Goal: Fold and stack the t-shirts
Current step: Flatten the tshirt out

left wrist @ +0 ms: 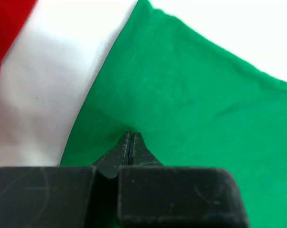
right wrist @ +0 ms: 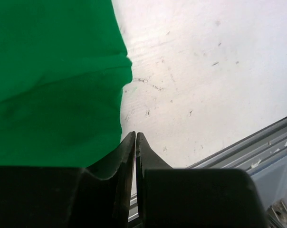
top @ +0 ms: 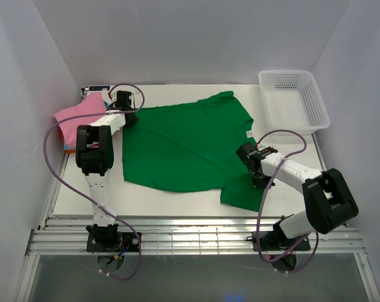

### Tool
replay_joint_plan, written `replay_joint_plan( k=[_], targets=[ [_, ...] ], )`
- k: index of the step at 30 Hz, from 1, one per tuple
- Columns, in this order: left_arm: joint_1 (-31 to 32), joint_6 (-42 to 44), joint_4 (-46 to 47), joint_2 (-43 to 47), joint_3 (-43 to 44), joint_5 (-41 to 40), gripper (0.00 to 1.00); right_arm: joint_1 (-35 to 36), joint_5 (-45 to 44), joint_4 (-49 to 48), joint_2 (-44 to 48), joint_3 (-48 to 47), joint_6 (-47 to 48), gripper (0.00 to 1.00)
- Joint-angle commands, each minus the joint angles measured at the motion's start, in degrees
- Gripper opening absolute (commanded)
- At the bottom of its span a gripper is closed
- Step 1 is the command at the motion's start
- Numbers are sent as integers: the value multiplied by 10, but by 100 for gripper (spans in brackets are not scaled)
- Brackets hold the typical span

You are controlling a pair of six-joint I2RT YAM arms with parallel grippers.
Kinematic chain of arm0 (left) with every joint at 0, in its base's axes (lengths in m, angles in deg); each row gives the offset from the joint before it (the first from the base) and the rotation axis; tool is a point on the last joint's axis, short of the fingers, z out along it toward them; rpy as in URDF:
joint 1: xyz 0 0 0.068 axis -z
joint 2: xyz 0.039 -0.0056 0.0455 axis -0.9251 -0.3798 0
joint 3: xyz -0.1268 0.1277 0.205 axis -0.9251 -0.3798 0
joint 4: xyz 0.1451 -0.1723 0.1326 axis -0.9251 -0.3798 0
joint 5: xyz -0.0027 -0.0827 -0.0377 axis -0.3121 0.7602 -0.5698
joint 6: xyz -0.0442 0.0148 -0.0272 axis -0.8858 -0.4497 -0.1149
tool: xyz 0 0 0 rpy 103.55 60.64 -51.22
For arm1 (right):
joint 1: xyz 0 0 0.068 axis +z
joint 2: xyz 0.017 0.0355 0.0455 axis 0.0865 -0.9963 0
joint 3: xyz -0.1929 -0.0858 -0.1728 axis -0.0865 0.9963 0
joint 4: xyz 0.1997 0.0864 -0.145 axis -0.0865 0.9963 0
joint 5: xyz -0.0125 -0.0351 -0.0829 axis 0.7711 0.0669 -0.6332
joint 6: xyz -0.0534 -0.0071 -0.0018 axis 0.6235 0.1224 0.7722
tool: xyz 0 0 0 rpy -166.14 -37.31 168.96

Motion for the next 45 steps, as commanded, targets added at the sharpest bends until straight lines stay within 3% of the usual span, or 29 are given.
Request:
replay_joint_plan(
  k=[1, 5, 7, 10, 11, 13, 14, 15, 17, 19, 21, 25, 31, 45],
  targets=[
    [1, 23, 32, 43, 33, 10, 0, 3, -58, 22, 90, -74, -8, 10],
    [29, 56, 49, 83, 76, -21, 0, 18, -35, -10, 184, -136, 45, 14],
    [42, 78, 59, 105, 74, -37, 0, 21, 52, -66, 252, -124, 102, 17],
    [71, 88, 48, 156, 37, -58, 0, 21, 187, -186, 329, -90, 137, 40],
    [88, 87, 41, 171, 2, -72, 4, 22, 215, -237, 352, -64, 148, 53],
    [103, 61, 18, 211, -38, -80, 12, 22, 286, -281, 360, -42, 155, 62],
    [114, 47, 6, 226, -87, -81, 29, 22, 333, -317, 352, -28, 160, 63],
    [119, 34, 6, 264, -117, -82, 38, 23, 364, -332, 341, -23, 163, 63],
    [130, 3, 6, 305, -199, -90, 55, 27, 408, -358, 302, -24, 159, 63],
    [138, -17, -3, 367, -241, -97, 64, 44, 418, -374, 280, -27, 157, 62],
    [148, -33, -34, 400, -286, -109, 65, 57, 417, -401, 259, -22, 152, 61],
    [171, -52, -77, 468, -334, -123, 57, 83, 414, -429, 236, -16, 145, 61],
    [197, -95, -127, 489, -383, -135, 55, 109, 392, -434, 226, 1, 133, 60],
    [224, -151, -80, 471, -489, -183, 48, 123, 362, -430, 242, 42, 127, 59]
  ],
)
